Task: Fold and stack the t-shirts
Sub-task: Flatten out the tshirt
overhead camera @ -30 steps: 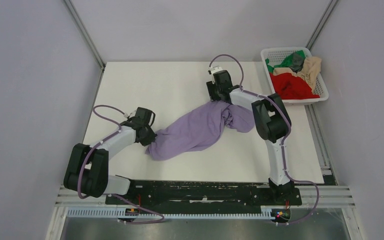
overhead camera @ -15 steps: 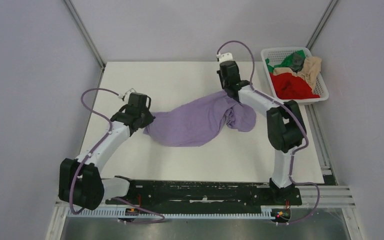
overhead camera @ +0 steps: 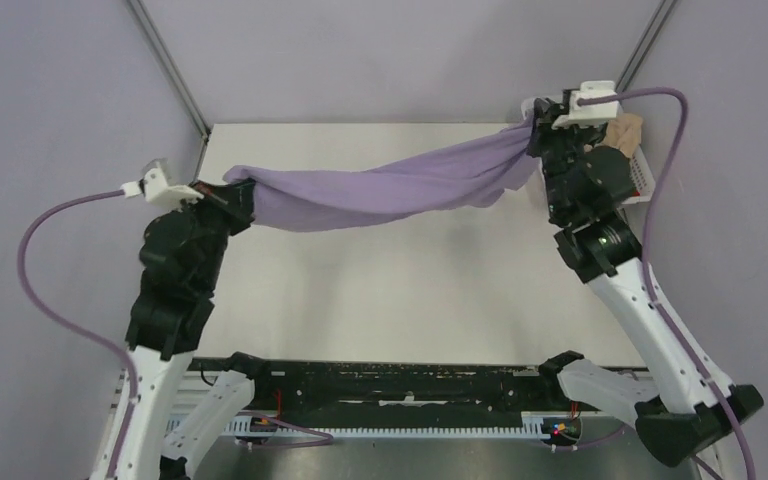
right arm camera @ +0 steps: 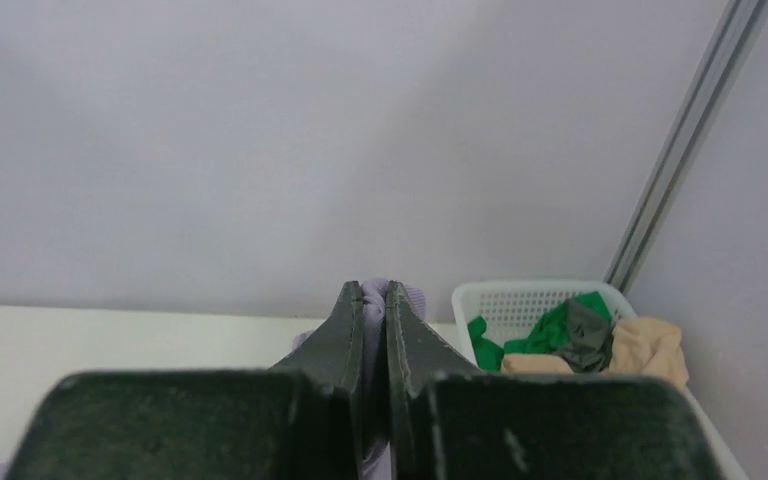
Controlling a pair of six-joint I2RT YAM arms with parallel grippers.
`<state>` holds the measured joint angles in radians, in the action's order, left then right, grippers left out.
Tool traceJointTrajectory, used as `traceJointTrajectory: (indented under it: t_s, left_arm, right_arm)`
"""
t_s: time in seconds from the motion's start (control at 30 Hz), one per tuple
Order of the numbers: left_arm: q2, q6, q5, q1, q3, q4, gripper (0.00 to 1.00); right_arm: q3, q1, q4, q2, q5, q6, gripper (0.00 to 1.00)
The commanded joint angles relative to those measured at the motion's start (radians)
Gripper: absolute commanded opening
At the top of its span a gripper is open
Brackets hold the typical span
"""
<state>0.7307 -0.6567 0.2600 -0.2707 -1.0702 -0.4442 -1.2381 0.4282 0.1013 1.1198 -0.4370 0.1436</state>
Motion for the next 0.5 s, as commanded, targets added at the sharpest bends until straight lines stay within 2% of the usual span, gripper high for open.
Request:
traceJointTrajectory:
  t_s: [0.0, 0.13, 0.23, 0.33, 0.47]
  left_arm:
    - [-0.141, 0.084, 0.009, -0.001, -0.081, 0.078, 0.02]
    - [-0.239, 0.100, -0.014, 0.000, -0.100, 0.093, 0.02]
    - [-0.265, 0.107, 0.002, 0.000, -0.107, 0.084, 0.02]
    - [-0.254, 0.107, 0.048, 0.000, -0.108, 0.049, 0.02]
    - [-0.184, 0.094, 0.106, -0.001, -0.051, 0.018, 0.02]
  right_arm:
    - [0.006, -0.004, 0.027, -0.160, 0.099, 0.014, 0.00]
    - [-0.018, -0.004, -0.014, -0.274, 0.167, 0.004, 0.00]
    - [-0.041, -0.004, -0.038, -0.301, 0.200, 0.011, 0.00]
    - [-0.054, -0.003, -0.057, -0.282, 0.183, 0.021, 0.00]
    - [-0.018, -0.003, -0.041, -0.211, 0.083, 0.039, 0.00]
